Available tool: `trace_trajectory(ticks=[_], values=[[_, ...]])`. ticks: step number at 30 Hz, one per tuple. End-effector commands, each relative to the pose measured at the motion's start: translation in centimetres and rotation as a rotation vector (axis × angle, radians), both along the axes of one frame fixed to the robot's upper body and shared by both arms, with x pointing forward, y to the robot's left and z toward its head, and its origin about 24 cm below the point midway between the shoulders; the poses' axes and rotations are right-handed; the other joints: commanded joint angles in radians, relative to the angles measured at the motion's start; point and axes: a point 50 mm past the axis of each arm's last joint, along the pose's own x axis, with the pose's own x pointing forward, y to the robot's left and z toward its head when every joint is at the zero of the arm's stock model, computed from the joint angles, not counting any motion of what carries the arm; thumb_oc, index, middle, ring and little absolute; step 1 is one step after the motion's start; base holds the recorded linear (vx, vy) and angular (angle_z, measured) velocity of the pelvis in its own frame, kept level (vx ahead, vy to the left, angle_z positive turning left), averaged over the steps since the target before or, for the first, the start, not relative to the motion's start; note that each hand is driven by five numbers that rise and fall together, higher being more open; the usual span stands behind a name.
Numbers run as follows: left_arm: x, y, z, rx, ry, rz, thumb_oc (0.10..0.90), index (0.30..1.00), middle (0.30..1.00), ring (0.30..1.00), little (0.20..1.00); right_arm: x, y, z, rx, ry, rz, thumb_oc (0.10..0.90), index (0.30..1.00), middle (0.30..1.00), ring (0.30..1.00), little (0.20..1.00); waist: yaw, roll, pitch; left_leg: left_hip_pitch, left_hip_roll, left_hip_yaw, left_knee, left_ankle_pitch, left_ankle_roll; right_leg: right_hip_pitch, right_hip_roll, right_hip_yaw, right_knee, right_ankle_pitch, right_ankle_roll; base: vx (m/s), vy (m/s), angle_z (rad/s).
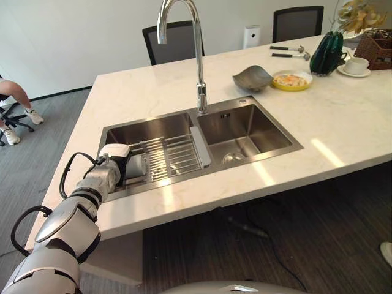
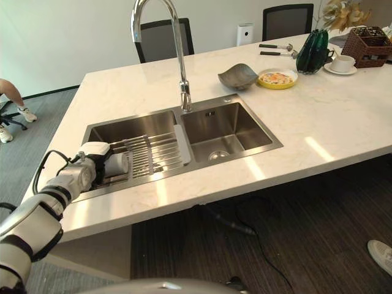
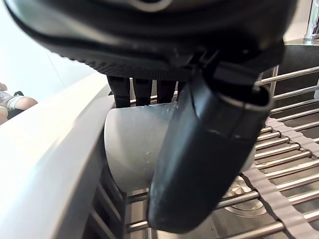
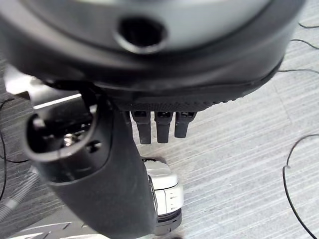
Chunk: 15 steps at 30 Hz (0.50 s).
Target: Place the dishes in the dishwasher.
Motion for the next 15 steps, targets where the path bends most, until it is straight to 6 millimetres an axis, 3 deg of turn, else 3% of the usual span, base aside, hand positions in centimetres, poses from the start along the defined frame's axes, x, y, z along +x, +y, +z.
trace_trajectory(ticks=[1,15], values=[[2.5,0.31,4.19,0.008,-0.095,0.047,0.4,0.3,0.3,0.3,0.3,3.24,0.12,0.06,0.008,-0.072,0.044,0.8,0.9,0.9,0.9,0.9,-0.002,-0.019,0.075,0.048,-0.016,0.023,0.011,-0.106,-0.019,0.014,-0.049,-0.04,0.016,-0.056,0.102,0.0,0.0,0.0],[2.61,0.39,4.55,-0.007,-0.126,0.053,0.4,0.3,0.3,0.3,0.3,3.03,-0.03,0.08,0.004,-0.065,0.042,0.8,0.9,0.9,0.9,0.9,-0.002,-0.021,0.076,0.051,-0.014,0.029,0.011,-0.107,-0.019,0.014,-0.049,-0.041,0.016,-0.058,0.102,0.0,0.0,0.0]])
